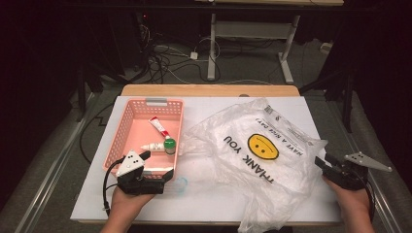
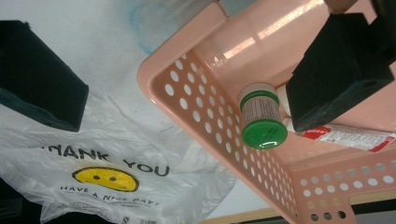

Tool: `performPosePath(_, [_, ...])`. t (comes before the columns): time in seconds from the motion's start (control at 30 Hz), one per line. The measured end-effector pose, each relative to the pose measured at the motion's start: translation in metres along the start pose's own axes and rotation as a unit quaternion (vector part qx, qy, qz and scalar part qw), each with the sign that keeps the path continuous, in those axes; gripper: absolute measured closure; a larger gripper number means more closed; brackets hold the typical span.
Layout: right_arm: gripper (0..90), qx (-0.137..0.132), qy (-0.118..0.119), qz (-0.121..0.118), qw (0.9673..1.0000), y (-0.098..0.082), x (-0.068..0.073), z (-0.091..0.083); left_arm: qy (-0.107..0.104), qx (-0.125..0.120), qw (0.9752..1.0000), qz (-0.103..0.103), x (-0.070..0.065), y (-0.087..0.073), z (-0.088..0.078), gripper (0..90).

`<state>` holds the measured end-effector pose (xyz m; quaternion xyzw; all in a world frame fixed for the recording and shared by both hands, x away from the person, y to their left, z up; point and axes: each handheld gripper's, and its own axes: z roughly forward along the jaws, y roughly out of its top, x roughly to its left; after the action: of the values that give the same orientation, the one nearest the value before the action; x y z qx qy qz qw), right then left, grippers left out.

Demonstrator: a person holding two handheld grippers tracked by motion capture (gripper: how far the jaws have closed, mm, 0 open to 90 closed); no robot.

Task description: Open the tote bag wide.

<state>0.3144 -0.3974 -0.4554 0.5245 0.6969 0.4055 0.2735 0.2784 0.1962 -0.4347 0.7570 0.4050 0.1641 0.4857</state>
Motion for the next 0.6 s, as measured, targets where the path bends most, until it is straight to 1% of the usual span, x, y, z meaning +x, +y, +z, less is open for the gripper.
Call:
performPosePath(0.07, [51.3,-0.004,0.008,-0.005,0.9999,0.000,0.004,-0.004,0.008,0.000,1.0000,0.000,-0.001,0.000,0.000,0.0])
performPosePath(0.17, [46.2,-0.011,0.022,-0.014,0.9996,0.002,0.011,-0.008,0.002,0.002,1.0000,-0.006,0.000,0.000,0.000,0.0])
performPosePath(0.23, [41.6,-0.018,0.037,-0.021,0.9990,0.003,0.018,-0.008,-0.002,0.000,1.0000,-0.010,0.000,0.000,-0.001,0.0])
performPosePath(0.37, [30.9,-0.025,0.065,-0.037,0.9969,0.008,0.033,-0.004,0.000,0.002,1.0000,-0.007,0.001,0.001,-0.001,0.0])
performPosePath(0.43, [24.5,-0.026,0.082,-0.045,0.9953,0.009,0.041,-0.001,0.001,0.006,1.0000,-0.005,0.000,0.001,0.000,0.0])
performPosePath(0.53, [20.6,-0.019,0.093,-0.059,0.9937,0.010,0.052,0.004,0.003,0.007,1.0000,-0.004,0.001,0.001,0.001,0.0])
performPosePath(0.6, [16.9,-0.019,0.107,-0.060,0.9923,0.012,0.059,0.007,0.002,0.007,1.0000,-0.005,0.001,0.000,0.001,0.0])
